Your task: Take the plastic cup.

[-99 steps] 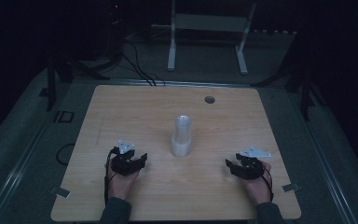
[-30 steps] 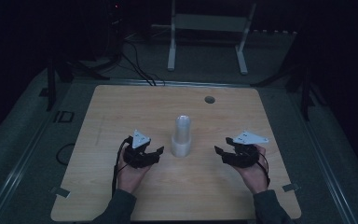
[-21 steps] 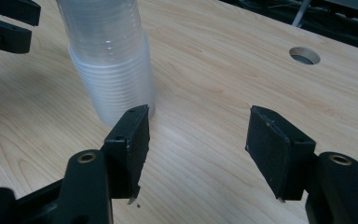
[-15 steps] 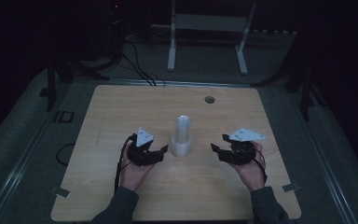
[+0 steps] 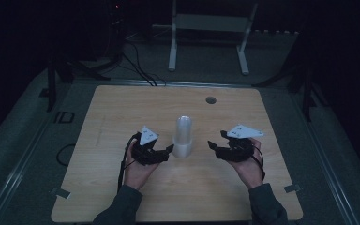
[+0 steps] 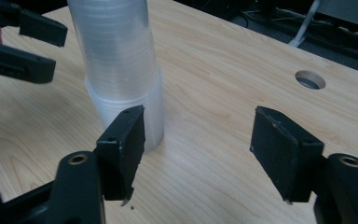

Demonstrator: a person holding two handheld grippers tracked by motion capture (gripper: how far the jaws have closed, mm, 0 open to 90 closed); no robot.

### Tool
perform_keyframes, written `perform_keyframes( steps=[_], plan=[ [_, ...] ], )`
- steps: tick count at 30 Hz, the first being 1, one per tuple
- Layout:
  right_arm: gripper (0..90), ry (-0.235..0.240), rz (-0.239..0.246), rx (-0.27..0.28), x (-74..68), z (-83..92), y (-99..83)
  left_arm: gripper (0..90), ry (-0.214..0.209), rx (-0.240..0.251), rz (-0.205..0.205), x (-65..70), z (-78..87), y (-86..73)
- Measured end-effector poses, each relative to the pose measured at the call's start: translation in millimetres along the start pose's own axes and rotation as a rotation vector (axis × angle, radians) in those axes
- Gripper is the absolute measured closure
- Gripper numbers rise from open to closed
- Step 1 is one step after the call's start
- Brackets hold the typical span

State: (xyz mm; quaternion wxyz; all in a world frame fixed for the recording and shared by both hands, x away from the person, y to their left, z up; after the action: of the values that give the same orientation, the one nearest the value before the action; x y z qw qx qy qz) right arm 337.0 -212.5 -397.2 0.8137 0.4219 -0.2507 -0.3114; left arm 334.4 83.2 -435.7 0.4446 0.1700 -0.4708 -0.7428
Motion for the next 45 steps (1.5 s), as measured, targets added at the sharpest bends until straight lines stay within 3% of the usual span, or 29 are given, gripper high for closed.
perform_keyframes(
  steps=[14,31,45],
  plan=[
    [29.1,0.035,0.005,0.017,-6.6,-8.3,14.6,21.3,-0.039,0.004,-0.044,8.4,-11.9,2.0],
    [28.6,0.07,0.034,0.035,-16.0,-23.4,31.4,17.9,-0.049,0.003,-0.056,13.6,-32.8,-3.1],
    [29.6,0.119,0.039,0.065,-23.3,-33.6,43.2,18.6,-0.058,0.004,-0.057,13.1,-37.7,-5.7]
  ],
)
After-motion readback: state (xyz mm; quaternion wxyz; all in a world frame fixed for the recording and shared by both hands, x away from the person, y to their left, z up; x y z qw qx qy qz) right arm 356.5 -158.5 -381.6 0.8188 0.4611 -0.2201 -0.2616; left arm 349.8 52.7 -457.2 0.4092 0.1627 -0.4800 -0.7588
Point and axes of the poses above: each handheld gripper's, and its own axes: z roughly backward along the jaws, y roughly out of its top, x roughly to its right, the point moved 1 cm from there along -z, roughly forward along the jaws, and after that the axes turned 6 degrees about z, right-handed, at the moved point
